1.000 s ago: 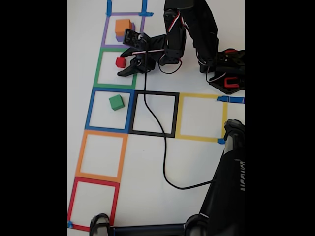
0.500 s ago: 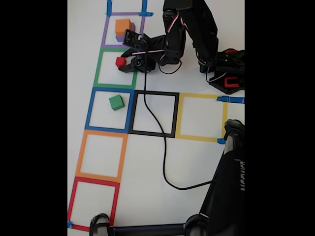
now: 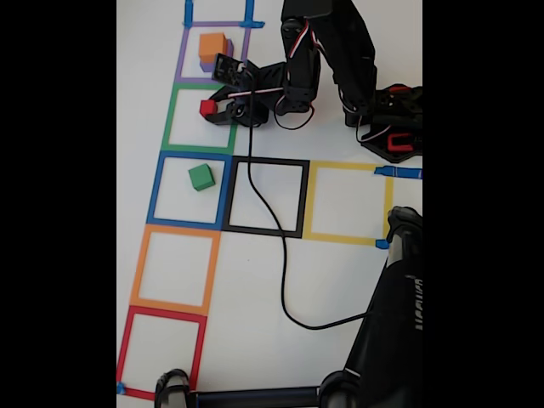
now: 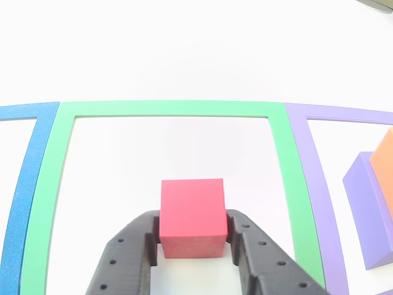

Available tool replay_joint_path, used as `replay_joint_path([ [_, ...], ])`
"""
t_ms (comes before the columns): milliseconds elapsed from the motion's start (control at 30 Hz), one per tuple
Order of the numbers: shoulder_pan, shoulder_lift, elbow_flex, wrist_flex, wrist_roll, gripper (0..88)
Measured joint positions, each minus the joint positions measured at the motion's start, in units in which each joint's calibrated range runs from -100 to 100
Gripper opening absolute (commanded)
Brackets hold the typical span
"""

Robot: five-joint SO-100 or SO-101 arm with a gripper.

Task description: Tower of hanoi

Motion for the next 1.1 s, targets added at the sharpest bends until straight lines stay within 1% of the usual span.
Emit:
replay_joint_path([
  [100, -0.7, -0.59, 0.0, 0.48, 0.0, 5.0],
  [233, -1.52, -5.32, 0.0, 4.84, 0.0, 4.8],
  [333, -2.46, -10.72, 0.0, 10.4, 0.0, 4.7],
  [467, -3.63, -21.27, 0.0, 22.33, 0.0, 4.7],
  [533, -4.33, -27.86, -0.18, 30.31, 0.0, 4.7],
  [633, -5.27, -38.58, -2.66, 45.63, 0.0, 4.6],
  [800, -6.79, -52.43, -13.01, 74.97, 0.0, 4.6],
  [933, -9.25, -55.89, -25.94, 98.59, 0.0, 4.6],
  [1000, -10.88, -56.23, -32.14, 107.3, 0.0, 4.6],
  [1100, -13.58, -56.23, -41.88, 117.37, 0.0, 4.6],
])
